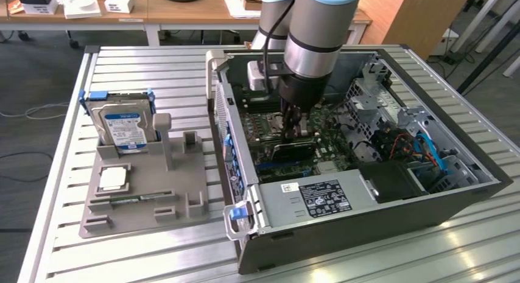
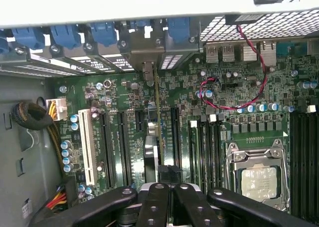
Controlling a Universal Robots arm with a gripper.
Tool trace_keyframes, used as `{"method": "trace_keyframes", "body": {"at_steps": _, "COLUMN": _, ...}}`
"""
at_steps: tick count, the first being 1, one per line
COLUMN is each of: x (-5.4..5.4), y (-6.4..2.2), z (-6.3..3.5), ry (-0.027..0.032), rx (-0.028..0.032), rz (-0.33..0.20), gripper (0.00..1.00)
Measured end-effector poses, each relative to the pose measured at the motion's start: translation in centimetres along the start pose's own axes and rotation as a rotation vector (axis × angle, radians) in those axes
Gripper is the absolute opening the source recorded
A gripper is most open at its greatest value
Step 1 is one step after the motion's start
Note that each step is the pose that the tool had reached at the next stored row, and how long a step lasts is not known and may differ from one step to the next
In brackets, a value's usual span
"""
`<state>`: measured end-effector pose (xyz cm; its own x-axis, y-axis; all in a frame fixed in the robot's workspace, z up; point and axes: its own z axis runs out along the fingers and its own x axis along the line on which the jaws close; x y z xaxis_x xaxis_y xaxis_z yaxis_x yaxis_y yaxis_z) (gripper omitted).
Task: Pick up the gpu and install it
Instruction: 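Press down on the gpu until it lock into place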
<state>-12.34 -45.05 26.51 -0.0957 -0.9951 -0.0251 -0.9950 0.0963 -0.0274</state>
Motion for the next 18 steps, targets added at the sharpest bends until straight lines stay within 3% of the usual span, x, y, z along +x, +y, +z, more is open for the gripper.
{"method": "trace_keyframes", "body": {"at_steps": 18, "x": 0.07, "y": 0.16, "z": -0.02, "ry": 0.0002, "rx": 0.0004, "rz": 0.000, "gripper": 0.11}}
